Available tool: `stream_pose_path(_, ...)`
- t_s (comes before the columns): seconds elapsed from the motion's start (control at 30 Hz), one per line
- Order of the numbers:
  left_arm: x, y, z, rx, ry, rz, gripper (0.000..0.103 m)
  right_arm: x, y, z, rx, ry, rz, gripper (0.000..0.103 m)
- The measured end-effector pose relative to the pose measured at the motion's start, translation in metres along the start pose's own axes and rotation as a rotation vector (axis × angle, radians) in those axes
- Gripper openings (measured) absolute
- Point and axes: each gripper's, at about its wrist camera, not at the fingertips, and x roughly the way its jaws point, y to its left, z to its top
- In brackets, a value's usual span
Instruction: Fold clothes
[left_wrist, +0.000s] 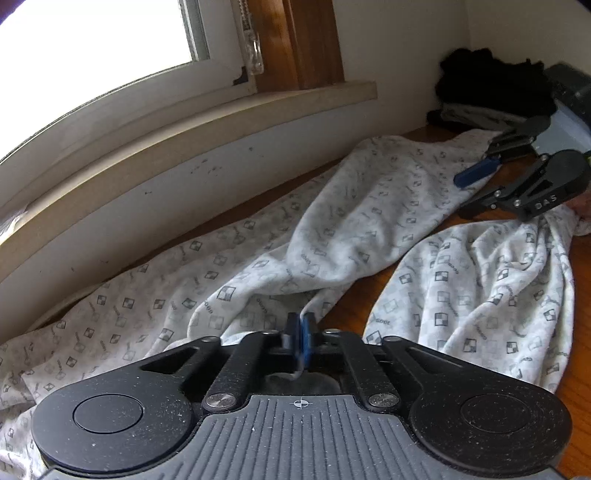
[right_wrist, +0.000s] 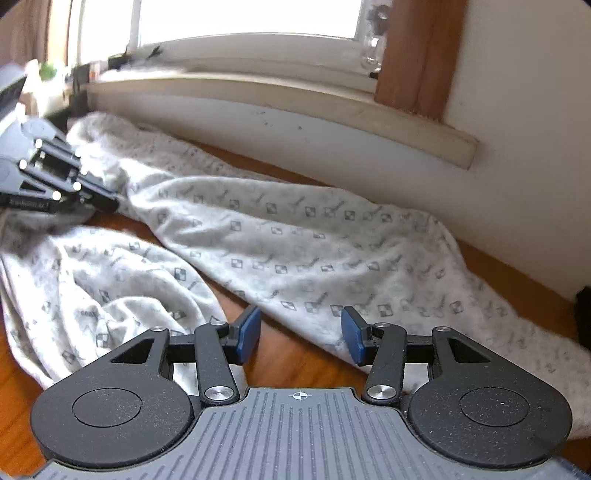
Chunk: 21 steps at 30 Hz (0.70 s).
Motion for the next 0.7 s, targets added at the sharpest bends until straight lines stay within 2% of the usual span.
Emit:
stream_pose_path(0.03, -0.003, 0.001, -0.001, -0.004, -0.009, -0.008, 0.001, -0.001, -0.003, 0.000, 0.013, -0.003, 0.000, 0.007)
stream_pose_path(0.07, -0.007, 0.000, -0.001, -0.005, -0.017, -0.015, 0.001, -0.002, -0.006, 0.000, 0.015, -0.005, -0.017, 0.002)
stream_pose_path(0.17, -0.021, -0.005, -0.001, 0.002, -0.045, -0.041, 0.001, -0.011, -0.017, 0.009, 0.022, -0.050, -0.062, 0.002)
stream_pose_path(0.37, -0.035, -0.021, -0.001, 0.016, -0.076, -0.079, 0.001, -0.026, -0.053, 0.061, 0.115, -0.201, -0.178, 0.002)
stream_pose_path(0.47, -0.038, -0.028, -0.001, 0.014, -0.081, -0.089, 0.005, -0.012, -0.061, 0.074, 0.157, -0.171, -0.262, 0.002)
stream_pose_path(0.53, -0.039, -0.032, -0.001, 0.013, -0.084, -0.096, 0.009, 0.000, -0.059, 0.073, 0.152, -0.132, -0.282, 0.005)
stream_pose_path(0.6, -0.043, -0.031, -0.002, 0.003, -0.094, -0.092, 0.017, 0.004, -0.050, 0.064, 0.134, -0.121, -0.269, 0.008)
stream_pose_path(0.67, -0.050, -0.021, -0.005, -0.017, -0.108, -0.076, 0.024, 0.004, -0.040, 0.054, 0.127, -0.114, -0.220, 0.011)
stream_pose_path(0.7, -0.053, -0.016, -0.007, -0.026, -0.110, -0.061, 0.026, 0.004, -0.034, 0.048, 0.121, -0.111, -0.198, 0.017)
